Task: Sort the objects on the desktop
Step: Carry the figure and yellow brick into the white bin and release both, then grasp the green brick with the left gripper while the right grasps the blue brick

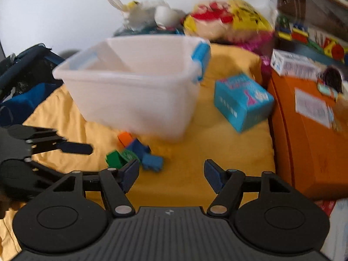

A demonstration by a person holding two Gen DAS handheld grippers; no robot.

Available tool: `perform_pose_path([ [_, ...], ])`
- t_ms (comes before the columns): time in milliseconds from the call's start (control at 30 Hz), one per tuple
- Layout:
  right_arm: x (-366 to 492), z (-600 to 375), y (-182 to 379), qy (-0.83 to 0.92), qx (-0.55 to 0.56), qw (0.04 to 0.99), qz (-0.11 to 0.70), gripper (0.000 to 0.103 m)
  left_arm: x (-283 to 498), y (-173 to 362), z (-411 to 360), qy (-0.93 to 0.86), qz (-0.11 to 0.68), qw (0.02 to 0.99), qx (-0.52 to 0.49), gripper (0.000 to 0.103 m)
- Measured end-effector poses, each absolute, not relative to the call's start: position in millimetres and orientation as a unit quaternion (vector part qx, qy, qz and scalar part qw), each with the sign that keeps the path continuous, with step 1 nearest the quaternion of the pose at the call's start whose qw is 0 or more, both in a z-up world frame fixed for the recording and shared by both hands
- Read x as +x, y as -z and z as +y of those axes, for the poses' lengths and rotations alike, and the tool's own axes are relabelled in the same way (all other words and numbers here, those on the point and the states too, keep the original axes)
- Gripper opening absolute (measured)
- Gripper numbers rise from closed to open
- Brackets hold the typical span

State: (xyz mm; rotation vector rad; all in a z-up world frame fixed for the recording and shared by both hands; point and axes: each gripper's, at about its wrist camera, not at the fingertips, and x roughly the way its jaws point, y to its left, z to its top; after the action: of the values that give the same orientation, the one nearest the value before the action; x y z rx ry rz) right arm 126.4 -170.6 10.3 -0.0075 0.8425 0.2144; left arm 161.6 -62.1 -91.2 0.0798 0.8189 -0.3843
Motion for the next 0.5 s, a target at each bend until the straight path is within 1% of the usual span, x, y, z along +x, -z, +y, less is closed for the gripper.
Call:
perform_pose_path([
  [33,124.8,-171.1,-7.6,-0.101,-0.001,0.906,0.411,0.069,164.7,93.7,-62.9,0.186,0.398,0.898,0.037,0.053],
  [67,124.9,-171.3,-5.0,-0.101,0.001,0.905,0.413,0.069,168.7,95.0,-63.3,0.193,0.4,0.895,0.034,0.037],
  [267,132.5,-163.1,16.6,-0.094,0.008,0.9,0.426,0.068,152.3,86.9,-44.5,0.189,0.391,0.9,0.037,0.037],
  [433,153.3,-146.3,39.8,-0.102,0.019,0.894,0.435,0.055,132.8,76.8,-5.3,0.151,0.395,0.906,0.0,0.037],
  [500,160.1,-139.4,48.5,-0.1,0.02,0.893,0.438,0.055,127.1,74.3,5.7,0.137,0.395,0.908,-0.012,0.037],
])
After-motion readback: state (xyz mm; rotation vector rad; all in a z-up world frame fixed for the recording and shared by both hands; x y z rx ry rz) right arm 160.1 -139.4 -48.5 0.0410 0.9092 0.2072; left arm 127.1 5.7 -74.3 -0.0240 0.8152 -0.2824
